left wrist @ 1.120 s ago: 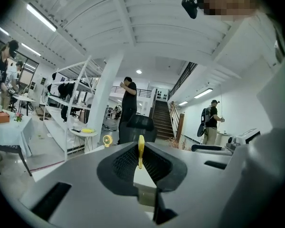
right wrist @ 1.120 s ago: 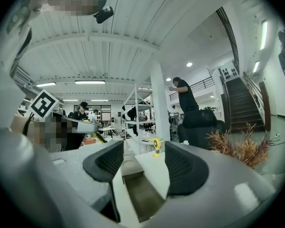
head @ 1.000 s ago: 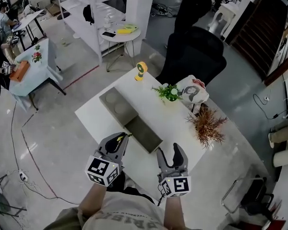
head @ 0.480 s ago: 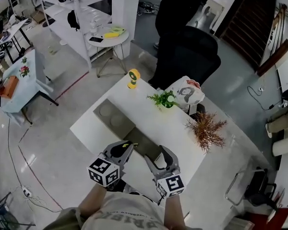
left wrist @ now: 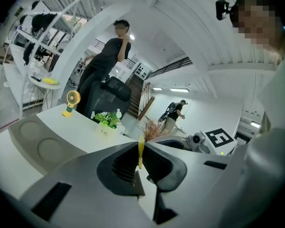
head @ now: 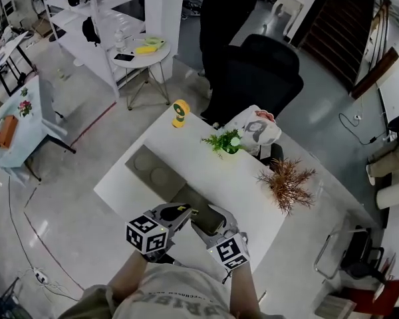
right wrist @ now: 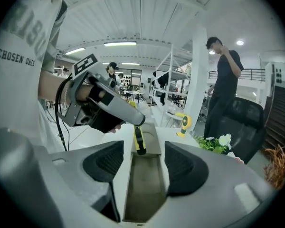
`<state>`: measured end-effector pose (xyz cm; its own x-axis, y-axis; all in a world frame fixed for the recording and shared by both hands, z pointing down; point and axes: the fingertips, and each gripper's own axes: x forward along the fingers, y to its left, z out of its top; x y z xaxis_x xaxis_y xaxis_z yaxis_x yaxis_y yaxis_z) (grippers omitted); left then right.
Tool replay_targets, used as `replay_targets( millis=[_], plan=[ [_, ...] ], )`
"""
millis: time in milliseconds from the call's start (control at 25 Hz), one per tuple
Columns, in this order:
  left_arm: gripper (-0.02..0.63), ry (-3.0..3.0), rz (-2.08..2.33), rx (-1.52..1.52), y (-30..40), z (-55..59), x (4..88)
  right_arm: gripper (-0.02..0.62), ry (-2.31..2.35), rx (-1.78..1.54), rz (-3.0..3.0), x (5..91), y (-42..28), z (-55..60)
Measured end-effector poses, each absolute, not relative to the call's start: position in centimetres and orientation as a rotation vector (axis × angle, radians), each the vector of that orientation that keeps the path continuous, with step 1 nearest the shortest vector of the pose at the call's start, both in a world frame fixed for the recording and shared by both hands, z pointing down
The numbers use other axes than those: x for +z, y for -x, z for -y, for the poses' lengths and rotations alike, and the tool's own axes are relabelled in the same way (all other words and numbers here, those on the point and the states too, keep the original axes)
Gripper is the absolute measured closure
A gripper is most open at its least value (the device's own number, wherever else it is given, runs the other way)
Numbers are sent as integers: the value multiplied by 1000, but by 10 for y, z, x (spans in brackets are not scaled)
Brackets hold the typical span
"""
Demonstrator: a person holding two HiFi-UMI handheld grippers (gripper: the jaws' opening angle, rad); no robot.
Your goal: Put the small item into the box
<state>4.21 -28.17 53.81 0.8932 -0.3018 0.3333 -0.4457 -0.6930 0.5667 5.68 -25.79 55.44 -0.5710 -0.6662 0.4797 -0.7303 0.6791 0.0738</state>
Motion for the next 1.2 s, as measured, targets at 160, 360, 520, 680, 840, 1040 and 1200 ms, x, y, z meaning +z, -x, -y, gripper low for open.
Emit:
replay_targets(
  millis=[160, 360, 520, 680, 840, 1040, 1200],
  plan=[
    [575, -2358, 438, 300, -49, 281, 546, 336, -1015, 156, 2384, 569, -54, 263],
    [575, -2295, 394, 254, -49, 284, 550, 338, -959, 182, 2384, 576, -48, 264],
    [575, -2271, 364, 251, -51, 286, 554, 350, -939, 204, 2386, 580, -45, 264],
    [575, -2248, 335, 256, -53, 284, 560, 410, -922, 215, 2383, 584, -44, 264],
    [575, -2227, 316, 260, -57, 280, 564, 494, -920, 215, 2360, 587, -47, 261],
    [575, -2186, 298, 242, -58, 278, 568, 522, -918, 259, 2349, 589, -50, 258],
    [575, -2173, 300, 244, -59, 275, 570, 523, -902, 290, 2337, 591, -50, 256]
  ],
)
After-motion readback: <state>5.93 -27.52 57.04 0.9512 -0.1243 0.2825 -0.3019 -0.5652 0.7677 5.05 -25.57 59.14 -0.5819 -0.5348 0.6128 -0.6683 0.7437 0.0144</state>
